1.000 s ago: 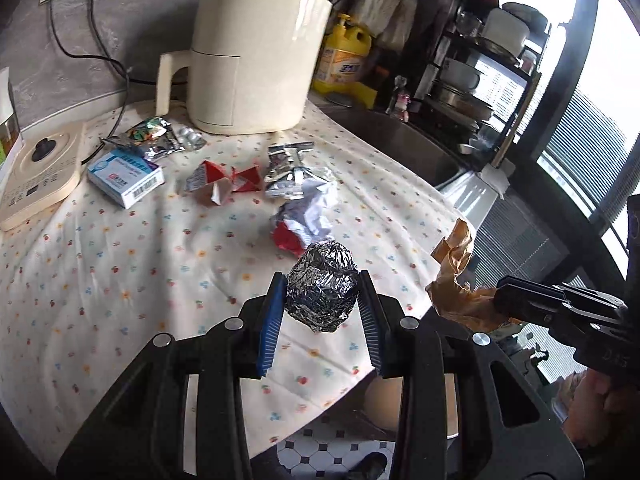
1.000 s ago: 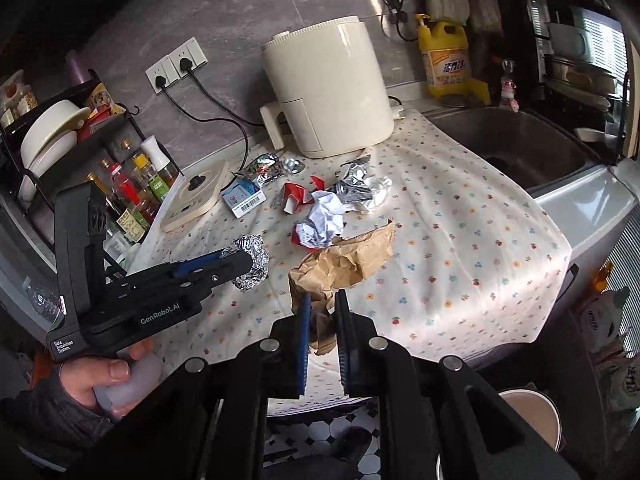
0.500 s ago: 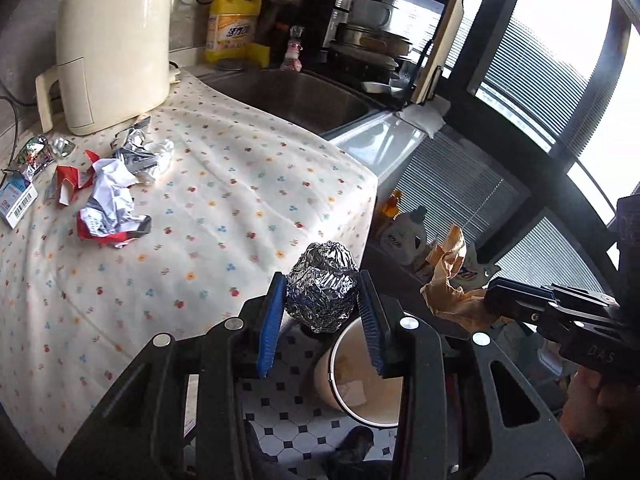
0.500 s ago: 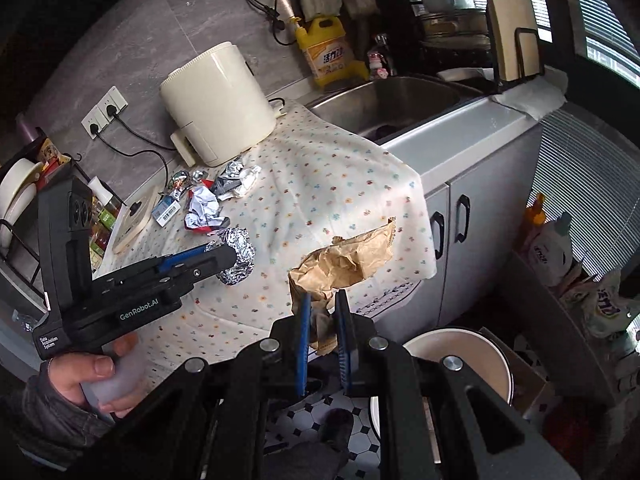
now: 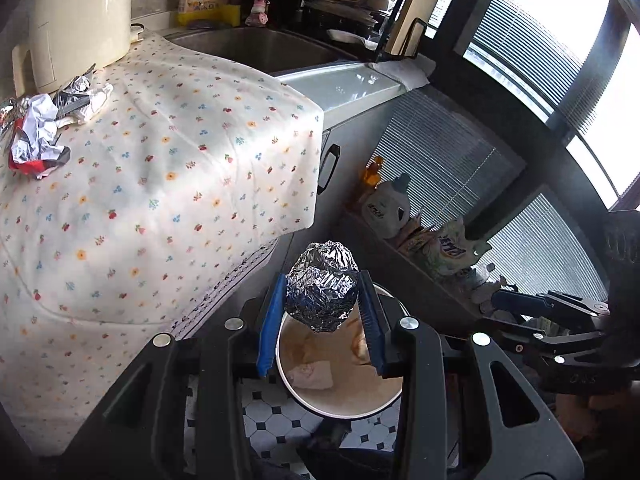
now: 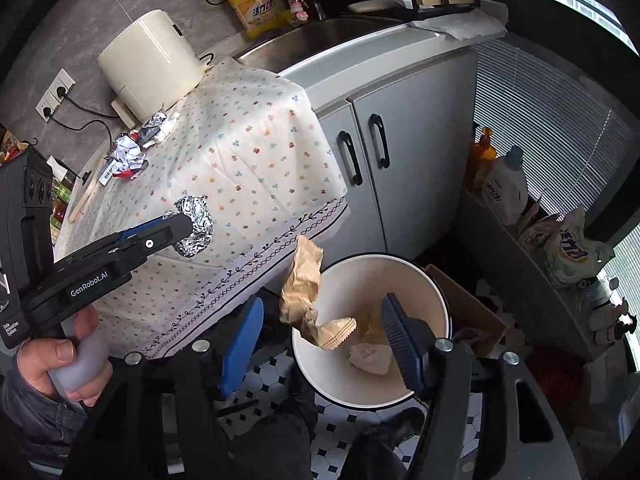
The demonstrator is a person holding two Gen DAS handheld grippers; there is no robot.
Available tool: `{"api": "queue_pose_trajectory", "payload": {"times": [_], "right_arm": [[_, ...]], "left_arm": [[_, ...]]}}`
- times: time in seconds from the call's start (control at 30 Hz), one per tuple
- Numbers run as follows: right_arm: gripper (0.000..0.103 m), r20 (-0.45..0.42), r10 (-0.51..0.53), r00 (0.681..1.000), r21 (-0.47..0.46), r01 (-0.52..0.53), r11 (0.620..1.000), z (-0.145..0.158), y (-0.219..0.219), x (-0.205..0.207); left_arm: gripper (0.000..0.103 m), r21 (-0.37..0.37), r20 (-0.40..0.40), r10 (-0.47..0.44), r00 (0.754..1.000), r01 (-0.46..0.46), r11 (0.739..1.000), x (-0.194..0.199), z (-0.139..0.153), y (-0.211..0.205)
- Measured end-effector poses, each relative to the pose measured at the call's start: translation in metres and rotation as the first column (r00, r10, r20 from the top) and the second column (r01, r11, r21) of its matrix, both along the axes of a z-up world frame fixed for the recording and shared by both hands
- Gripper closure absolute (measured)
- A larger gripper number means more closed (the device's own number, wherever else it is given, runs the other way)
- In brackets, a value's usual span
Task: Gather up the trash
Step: 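Carry the foil ball over the bin and open the left gripper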
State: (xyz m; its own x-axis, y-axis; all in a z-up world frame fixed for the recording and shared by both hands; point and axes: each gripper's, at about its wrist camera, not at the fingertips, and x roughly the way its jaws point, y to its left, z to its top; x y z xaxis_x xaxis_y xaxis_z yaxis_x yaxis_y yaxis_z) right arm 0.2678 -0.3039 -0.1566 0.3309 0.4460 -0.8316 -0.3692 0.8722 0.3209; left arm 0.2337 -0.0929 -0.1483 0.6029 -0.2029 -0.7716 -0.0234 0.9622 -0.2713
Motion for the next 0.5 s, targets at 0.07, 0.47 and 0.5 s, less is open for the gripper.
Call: {"api": "queue_pose_trajectory", "payload": {"times": [0.07,0.47,0.5], "right_arm": [[0.043,-0.014,0.002,1.0,-0.022,-0.002,1.0,-0.006,-0.01,0.001],[0.035,0.007,-0.082,0.997,-0.102,0.082,0.991,-0.005,-0.068,0.001],[0.035,0.009,-0.093,0.996,-0.104,0.094,0.99,-0.004,-0.071,0.001]], "left_arm": [[0.067,-0.016,-0.008,0.017,1.0,-0.017,1.0,-0.003,-0.009,-0.007],[0.067,-0.075,-0.048,-0.021,0.999,0.017,0.997,0.003,-0.043,-0.049],[0.067,-0.081,-0.046,-0.037,0.998,0.033,0.996,0.005,-0.043,-0.053]]}}
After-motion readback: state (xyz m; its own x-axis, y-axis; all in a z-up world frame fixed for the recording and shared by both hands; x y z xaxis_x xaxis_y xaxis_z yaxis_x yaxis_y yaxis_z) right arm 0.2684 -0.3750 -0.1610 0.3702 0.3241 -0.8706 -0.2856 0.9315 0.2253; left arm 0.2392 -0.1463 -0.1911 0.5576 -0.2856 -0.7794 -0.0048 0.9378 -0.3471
